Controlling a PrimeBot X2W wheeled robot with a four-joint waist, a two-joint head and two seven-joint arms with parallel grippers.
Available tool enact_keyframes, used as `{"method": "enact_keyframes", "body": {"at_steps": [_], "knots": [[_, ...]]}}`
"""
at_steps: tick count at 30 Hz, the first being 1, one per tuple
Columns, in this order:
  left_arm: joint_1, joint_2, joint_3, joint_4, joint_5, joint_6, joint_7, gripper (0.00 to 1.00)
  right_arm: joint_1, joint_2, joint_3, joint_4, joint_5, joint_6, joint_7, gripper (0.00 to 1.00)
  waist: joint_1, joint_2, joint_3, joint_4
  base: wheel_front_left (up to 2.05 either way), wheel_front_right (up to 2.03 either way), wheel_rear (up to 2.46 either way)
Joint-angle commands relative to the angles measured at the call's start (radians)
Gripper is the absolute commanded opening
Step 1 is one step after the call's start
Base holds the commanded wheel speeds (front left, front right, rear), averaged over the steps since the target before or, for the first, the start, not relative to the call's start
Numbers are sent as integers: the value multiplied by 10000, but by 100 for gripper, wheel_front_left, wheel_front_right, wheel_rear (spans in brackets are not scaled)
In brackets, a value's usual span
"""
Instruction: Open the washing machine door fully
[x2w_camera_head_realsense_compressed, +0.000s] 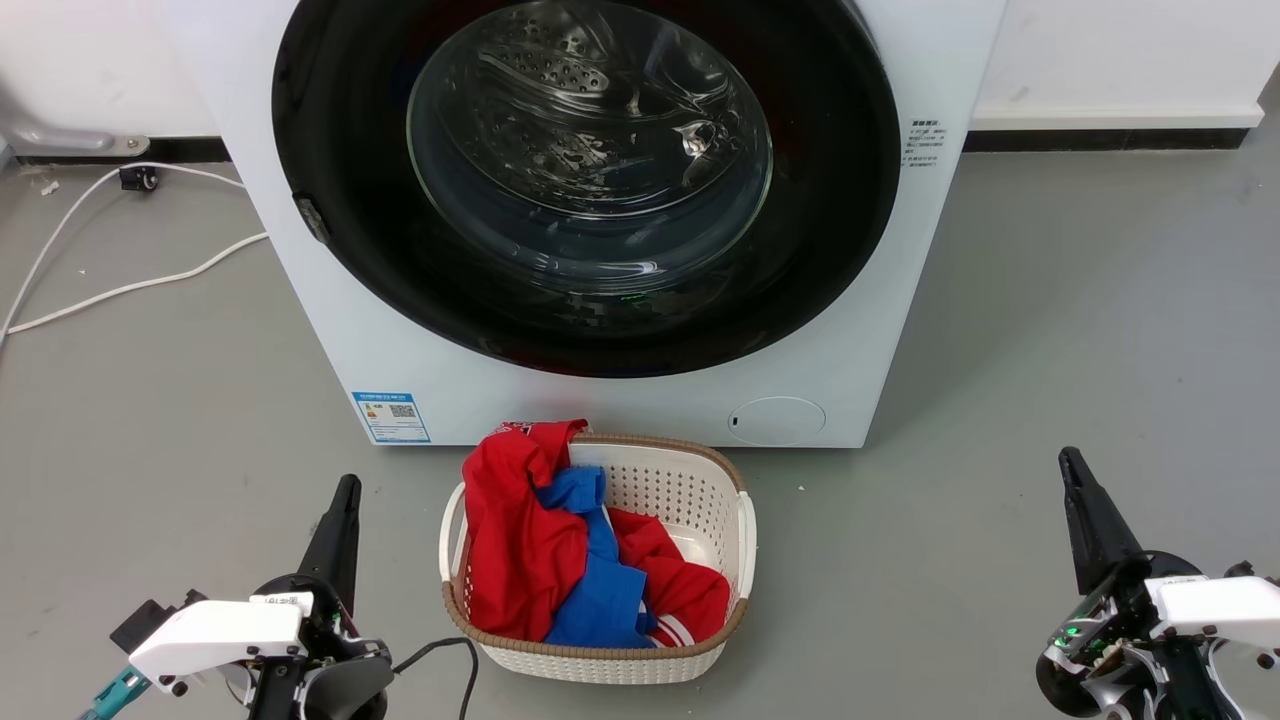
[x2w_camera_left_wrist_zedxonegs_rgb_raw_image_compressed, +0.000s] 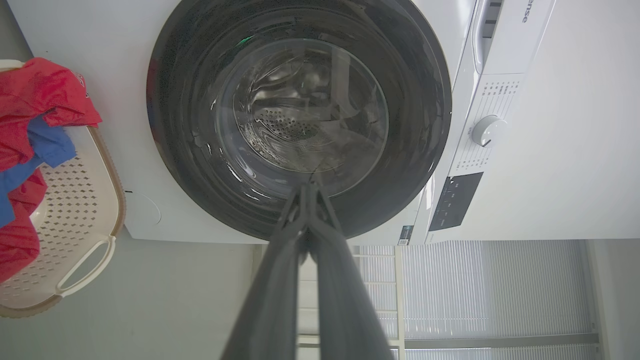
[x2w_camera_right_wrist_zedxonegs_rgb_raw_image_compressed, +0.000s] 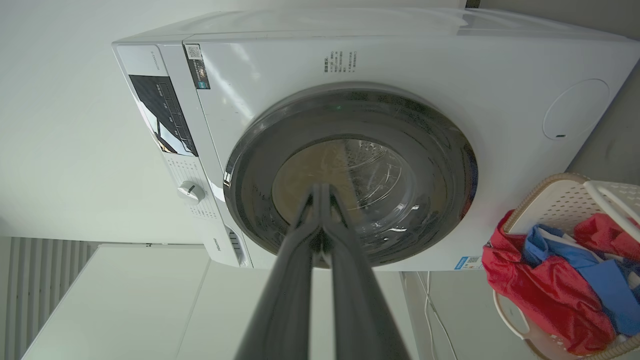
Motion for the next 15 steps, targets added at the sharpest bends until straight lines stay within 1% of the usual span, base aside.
{"method": "enact_keyframes", "body": {"at_steps": [1, 15], "knots": [[-67, -5, 14, -2, 1, -20, 26, 0, -115, 22, -13, 11, -76, 4, 19, 0, 0, -1, 0, 0, 0, 0, 0], [-67, -5, 14, -3, 1, -22, 25, 0, -118, 38, -33, 12, -72, 2, 39, 0, 0, -1, 0, 0, 0, 0, 0]]}}
